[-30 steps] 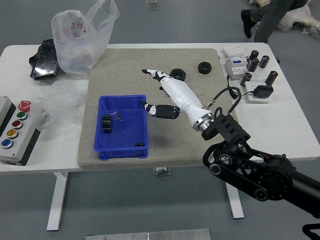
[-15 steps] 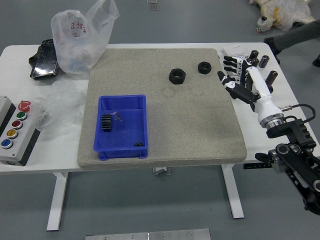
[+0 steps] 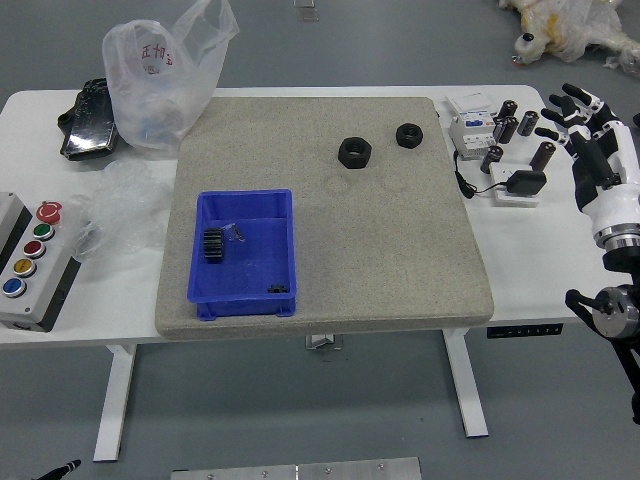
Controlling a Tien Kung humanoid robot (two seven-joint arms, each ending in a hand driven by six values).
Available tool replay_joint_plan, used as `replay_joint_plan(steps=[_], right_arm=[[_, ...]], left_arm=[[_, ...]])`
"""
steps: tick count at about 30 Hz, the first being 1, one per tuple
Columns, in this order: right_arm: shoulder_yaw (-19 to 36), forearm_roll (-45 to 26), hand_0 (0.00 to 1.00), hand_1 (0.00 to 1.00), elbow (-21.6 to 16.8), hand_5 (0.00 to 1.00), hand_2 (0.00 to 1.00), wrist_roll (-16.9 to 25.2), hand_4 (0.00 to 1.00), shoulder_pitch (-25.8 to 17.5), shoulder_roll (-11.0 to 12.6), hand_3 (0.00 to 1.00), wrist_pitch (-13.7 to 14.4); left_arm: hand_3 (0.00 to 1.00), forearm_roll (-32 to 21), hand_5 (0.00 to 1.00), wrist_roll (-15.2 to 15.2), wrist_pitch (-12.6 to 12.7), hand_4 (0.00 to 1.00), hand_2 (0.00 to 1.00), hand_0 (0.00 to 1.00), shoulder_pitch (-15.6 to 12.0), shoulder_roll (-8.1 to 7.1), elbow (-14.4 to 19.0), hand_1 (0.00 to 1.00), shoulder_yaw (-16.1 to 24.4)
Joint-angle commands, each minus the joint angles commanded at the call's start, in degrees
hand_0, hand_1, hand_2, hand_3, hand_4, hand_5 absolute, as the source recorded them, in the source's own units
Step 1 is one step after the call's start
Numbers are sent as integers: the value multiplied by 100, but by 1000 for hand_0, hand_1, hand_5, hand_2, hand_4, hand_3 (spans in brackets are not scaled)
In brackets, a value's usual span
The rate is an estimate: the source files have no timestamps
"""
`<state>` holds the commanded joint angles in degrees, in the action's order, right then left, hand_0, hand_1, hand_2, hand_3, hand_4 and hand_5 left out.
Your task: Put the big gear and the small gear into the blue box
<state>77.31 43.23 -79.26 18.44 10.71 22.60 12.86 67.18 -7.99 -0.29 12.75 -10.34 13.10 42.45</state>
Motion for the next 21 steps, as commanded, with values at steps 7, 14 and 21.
replay_joint_plan(steps=[7, 14, 21], right_arm=[[531, -15, 505, 528, -43, 367, 612, 20, 713, -225, 8, 660, 14], [813, -28, 460, 435, -85, 384, 581, 60, 723, -318, 26, 656, 16], [854, -41, 459, 432, -70, 385, 578, 84, 724, -359, -11, 655, 7]], left_arm=[[801, -995, 849, 153, 61, 836, 704, 776, 26, -16, 35, 716, -1114], [792, -1156, 741, -20, -2, 808, 611, 760, -18, 27, 24, 582, -1476], [789, -1157, 720, -84, -15, 803, 602, 757, -45, 59, 25, 585, -1476]])
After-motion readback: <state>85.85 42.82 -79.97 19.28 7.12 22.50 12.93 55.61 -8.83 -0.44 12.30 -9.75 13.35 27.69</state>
